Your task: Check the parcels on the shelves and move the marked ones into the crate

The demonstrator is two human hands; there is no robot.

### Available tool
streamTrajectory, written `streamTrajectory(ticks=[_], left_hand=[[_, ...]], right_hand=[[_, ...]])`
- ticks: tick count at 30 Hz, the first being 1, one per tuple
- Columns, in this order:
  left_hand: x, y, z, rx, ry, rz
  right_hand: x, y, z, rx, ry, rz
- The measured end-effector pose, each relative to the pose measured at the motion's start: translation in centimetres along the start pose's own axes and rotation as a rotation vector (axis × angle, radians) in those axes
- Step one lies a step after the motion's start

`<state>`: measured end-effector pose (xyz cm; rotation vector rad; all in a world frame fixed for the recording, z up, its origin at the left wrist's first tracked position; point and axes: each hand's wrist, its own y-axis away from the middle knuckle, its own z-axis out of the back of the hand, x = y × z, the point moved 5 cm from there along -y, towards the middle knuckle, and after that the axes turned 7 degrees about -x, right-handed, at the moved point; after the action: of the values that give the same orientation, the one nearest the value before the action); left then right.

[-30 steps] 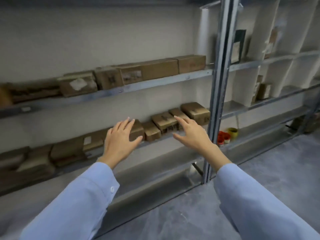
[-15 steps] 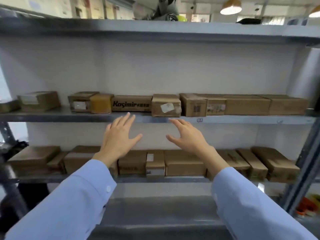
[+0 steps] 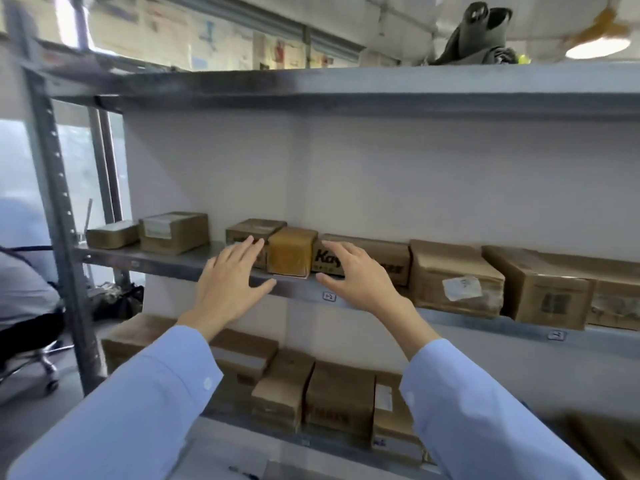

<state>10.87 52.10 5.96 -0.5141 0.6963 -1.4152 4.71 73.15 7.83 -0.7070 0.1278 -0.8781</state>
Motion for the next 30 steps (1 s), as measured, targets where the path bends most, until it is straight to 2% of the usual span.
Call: streamTrajectory(ticks=[11, 16, 23, 30], left_hand=[[10.6, -6.8, -4.2, -0.055, 0.007, 0.039], [14.0, -10.9, -7.5, -0.037, 0.096, -0.005], [16.0, -15.4, -11.4, 0.046, 0.343, -0.131], [17.6, -16.2, -13.7, 0.143, 0.623, -0.126]], right_hand=[[3.8, -11.3, -8.2, -0.039, 0.011, 0.032], [5.0, -14.5, -11.4, 0.036, 0.104, 0.004], [5.1, -16.6, -13.7, 0.095, 0.197, -0.146], [6.4, -17.4, -14.2, 0.105, 0.232, -0.211]])
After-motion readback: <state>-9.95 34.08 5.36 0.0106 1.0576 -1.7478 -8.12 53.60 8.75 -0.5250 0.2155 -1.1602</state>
